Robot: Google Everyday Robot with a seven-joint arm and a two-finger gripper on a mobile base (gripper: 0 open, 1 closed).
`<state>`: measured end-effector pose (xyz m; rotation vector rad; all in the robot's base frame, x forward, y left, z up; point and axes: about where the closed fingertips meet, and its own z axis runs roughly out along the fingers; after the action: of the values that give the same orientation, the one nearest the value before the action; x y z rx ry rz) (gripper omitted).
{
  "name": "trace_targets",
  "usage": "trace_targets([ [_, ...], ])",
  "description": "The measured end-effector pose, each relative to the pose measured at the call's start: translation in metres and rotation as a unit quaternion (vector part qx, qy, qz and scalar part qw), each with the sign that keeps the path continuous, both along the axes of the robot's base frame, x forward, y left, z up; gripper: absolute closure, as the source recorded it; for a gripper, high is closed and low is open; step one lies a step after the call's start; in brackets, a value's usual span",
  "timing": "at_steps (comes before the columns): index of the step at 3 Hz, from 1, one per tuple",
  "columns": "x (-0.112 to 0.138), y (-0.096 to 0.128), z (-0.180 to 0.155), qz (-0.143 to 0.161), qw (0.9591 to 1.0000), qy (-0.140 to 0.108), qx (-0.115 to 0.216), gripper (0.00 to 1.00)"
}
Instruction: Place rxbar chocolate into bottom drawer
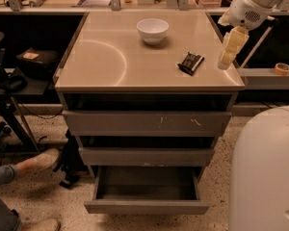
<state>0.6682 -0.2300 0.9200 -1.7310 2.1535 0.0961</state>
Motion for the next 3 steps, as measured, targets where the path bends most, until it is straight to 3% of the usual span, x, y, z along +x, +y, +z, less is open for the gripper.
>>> trace_targets([
  [1, 0.008, 0.003, -0.002, -0.002, 0.9999, -0.01, 0.002, 0.0],
  [2, 0.019, -0.004, -0.002, -0.025, 0.9995, -0.018, -0.004, 0.0],
  [3, 0.037, -0.048, -0.009, -0.114, 0.9931, -0.027, -0.001, 0.0],
])
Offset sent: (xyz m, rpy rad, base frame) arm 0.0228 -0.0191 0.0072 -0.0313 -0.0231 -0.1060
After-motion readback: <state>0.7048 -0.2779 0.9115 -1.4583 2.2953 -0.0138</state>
